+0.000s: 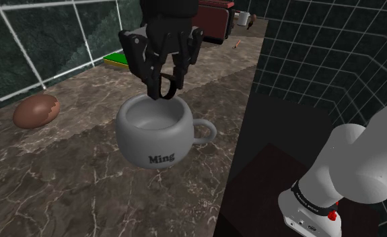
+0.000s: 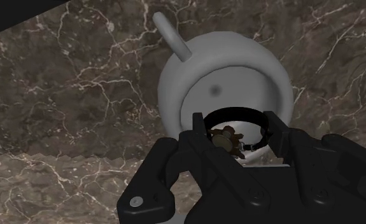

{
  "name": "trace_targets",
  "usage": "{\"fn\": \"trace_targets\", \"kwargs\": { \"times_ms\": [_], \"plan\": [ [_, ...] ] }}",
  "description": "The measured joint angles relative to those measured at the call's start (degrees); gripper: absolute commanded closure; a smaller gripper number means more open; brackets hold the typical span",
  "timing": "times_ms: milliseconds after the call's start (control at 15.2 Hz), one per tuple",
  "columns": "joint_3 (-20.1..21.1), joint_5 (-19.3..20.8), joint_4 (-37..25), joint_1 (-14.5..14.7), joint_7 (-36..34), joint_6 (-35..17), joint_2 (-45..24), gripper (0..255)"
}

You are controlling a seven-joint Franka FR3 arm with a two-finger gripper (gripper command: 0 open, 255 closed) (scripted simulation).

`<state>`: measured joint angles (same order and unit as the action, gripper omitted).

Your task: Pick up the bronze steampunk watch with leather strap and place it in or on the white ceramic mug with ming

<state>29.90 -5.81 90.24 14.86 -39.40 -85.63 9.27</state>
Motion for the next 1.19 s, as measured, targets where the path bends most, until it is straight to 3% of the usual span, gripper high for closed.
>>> {"fn": "trace_targets", "kwargs": {
  "times_ms": [264,726,792,1188],
  "plan": [
    [-0.3,-0.7,4.8,0.0,0.7,-3.5,1.5,255],
    [-0.3,-0.9,6.3,0.1,0.8,-4.5,1.9,255],
    [-0.3,-0.9,6.3,0.1,0.8,-4.5,1.9,0],
    [-0.3,-0.9,6.3,0.1,0.8,-4.5,1.9,0]
  ]
}}
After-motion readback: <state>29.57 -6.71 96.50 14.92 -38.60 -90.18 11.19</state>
